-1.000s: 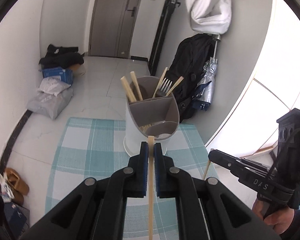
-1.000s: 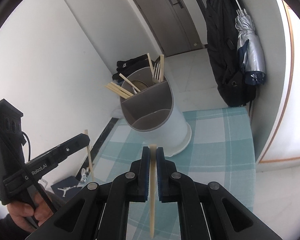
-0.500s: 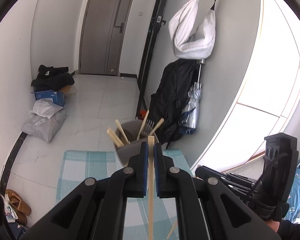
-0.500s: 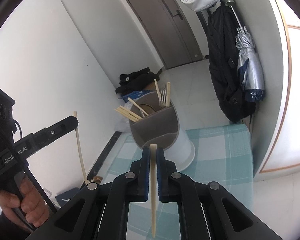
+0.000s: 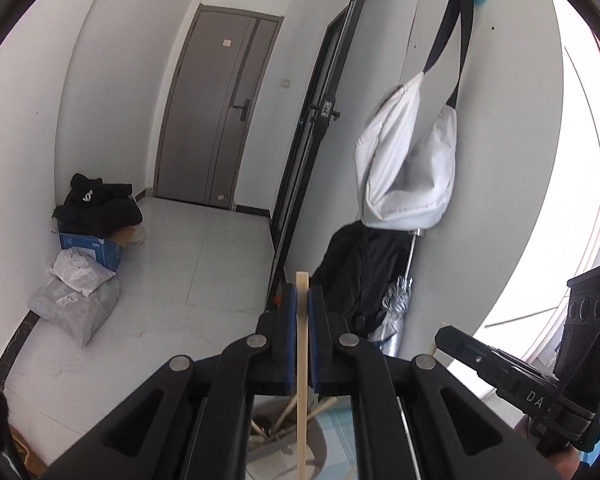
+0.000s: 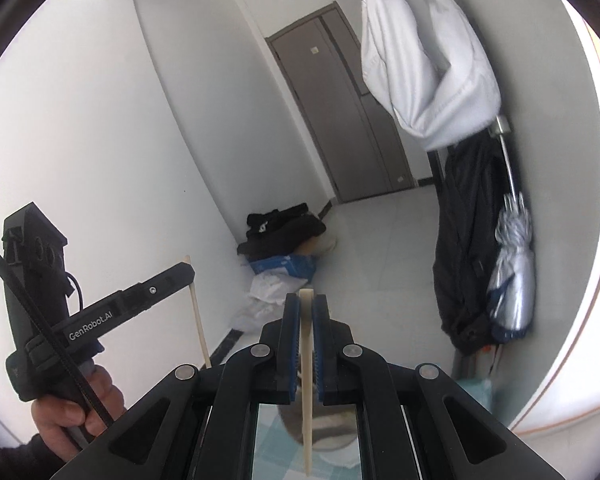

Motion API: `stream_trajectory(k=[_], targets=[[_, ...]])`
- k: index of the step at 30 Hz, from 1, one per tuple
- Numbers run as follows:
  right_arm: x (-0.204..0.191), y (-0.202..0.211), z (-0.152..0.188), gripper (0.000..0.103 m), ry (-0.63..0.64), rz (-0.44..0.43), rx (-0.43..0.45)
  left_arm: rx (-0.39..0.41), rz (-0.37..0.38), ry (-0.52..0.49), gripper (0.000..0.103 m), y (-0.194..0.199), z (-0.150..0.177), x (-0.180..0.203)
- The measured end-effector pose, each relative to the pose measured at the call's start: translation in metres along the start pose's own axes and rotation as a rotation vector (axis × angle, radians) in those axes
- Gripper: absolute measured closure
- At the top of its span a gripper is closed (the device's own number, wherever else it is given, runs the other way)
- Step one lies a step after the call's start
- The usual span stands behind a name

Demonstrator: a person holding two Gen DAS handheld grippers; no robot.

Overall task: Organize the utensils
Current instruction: 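Lift both held chopsticks and carry them over the white caddy, then lower both chopsticks into the caddy and open both grippers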

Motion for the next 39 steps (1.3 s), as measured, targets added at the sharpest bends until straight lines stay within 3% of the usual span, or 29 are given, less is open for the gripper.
stream_trajectory(k=[4, 7, 15, 20, 31, 39], targets=[[-0.012, -0.026, -0.024, 0.097, 0.051, 0.017, 0.051, 0.105, -0.029, -0.006, 0.101, -0.009, -0.015, -0.014], [-0.015, -0.047, -0.030, 0.097, 0.077, 0.029, 0.072, 0.153, -0.032, -0.011, 0.101, -0.015, -0.009, -0.020], [-0.006, -0.093, -0.019, 0.097, 0.099, 0.051, 0.072, 0.149, 0.035, 0.027, 0.101, -0.038, 0.021, -0.033], [-0.001, -0.100, -0.008, 0.098, 0.123, 0.029, 0.071, 0.183, 0.008, -0.029, 0.101, -0.038, 0.032, -0.030], [0.011, -0.097, 0.025, 0.097, 0.173, 0.018, 0.023, 0.101, 0.027, -0.067, 0.101, -0.038, 0.054, -0.021], [0.018, -0.095, 0.071, 0.097, 0.171, -0.029, -0.088, -0.051, 0.083, -0.157, 0.101, -0.030, 0.083, 0.001]])
Point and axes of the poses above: each gripper's, at about its wrist camera, not at the fingertips, and y roughly against the way its jaws point, x to its right, z to its underside, the point moved 9 cm from there along -y, roughly the way its jaws point, and after that the axes turned 9 degrees about -y, right-handed, at the moved point
